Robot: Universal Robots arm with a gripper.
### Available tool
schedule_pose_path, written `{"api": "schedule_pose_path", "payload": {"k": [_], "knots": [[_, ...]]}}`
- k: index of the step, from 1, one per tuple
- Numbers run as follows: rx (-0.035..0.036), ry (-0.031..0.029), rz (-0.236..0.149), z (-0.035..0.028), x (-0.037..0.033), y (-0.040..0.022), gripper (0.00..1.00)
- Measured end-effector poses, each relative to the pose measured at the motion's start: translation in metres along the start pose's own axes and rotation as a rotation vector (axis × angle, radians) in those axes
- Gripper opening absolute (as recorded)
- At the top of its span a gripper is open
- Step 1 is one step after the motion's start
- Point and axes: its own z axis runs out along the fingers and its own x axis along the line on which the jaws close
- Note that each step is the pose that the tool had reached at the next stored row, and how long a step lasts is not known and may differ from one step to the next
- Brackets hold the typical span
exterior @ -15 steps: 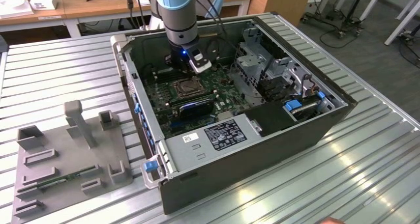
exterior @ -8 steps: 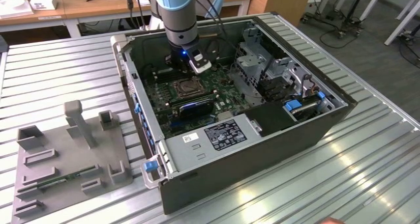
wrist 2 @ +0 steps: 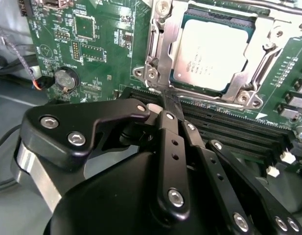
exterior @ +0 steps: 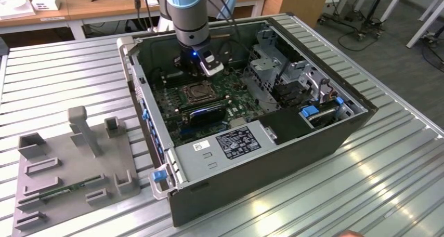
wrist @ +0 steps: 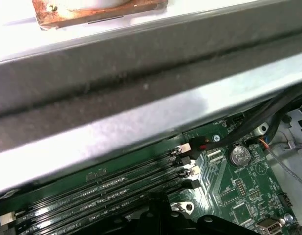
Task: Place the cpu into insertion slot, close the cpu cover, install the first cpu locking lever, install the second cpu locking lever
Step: 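Install the first cpu locking lever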
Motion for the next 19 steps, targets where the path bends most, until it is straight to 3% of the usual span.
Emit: {"api": "schedule_pose_path", "payload": {"k": [11, 17, 18, 19], "knots": [[0.0, 0.0001, 0.0, -0.0216, -0.0033, 0.006, 0.11], [-0.0002, 0.0002, 0.0, -0.0225, -0.0035, 0.0063, 0.11], [0.0021, 0.0003, 0.0, -0.0225, -0.0035, 0.0064, 0.11], [0.0121, 0.0026, -0.002, -0.0226, -0.0036, 0.0064, 0.11]]}}
